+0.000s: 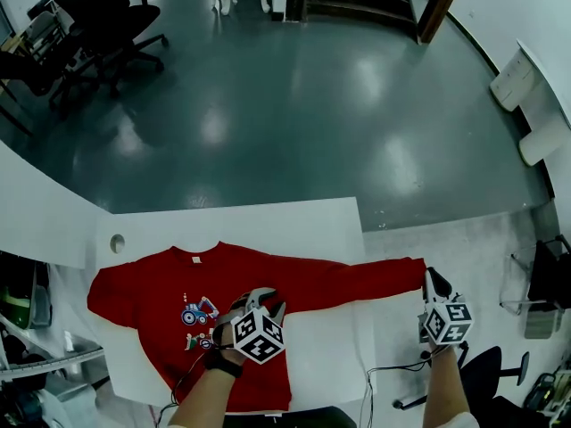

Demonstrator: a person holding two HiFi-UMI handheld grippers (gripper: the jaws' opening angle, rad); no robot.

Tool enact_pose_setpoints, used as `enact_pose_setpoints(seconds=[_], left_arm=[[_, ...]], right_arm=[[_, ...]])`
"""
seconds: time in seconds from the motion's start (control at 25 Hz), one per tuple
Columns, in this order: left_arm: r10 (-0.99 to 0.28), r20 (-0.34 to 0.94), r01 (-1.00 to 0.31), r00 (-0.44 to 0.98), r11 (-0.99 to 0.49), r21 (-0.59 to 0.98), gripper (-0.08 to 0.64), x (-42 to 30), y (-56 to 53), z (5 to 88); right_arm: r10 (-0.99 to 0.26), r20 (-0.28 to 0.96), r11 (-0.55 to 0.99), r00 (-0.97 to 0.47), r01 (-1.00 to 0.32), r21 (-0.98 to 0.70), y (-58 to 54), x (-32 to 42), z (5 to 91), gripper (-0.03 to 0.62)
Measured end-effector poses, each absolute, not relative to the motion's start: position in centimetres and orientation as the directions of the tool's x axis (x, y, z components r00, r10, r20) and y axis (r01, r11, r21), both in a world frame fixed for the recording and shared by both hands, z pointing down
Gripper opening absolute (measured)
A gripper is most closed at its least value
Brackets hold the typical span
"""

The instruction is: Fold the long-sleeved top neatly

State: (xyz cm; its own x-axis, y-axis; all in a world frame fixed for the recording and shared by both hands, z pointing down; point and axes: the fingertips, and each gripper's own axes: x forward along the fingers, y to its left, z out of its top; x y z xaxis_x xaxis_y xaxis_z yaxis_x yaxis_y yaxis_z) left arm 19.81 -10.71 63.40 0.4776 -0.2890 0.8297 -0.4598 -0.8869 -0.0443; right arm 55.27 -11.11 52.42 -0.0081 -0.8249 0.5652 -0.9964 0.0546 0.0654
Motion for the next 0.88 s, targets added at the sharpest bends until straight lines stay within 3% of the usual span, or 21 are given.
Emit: enact_pose_setpoints(seconds=[0.12,0.52,0.88], left_arm=[[-0.289,0.853,-0.442,0.435,-0.894,-0.078,0.097,19.4,-10.0,64.8],[-0.346,0.806,-0.485,0.481,-0.871,-0.085,0.054,19.8,-9.8,64.8],[-0.367,0.784,-0.542,0.500,-0.839,-0.047,0.067,17.3,-9.9,63.7]], right_arm=[[-0.848,0.530,0.063,-0.015,-0.995,0.071,-11.6,54.3,50.5,0.025],[-0.913,0.383,0.200,-0.136,-0.971,0.132,-14.4,47.0,41.8,0.025],[-0.910,0.307,0.350,-0.277,-0.911,0.215,-16.3,37.2,35.9,0.025]])
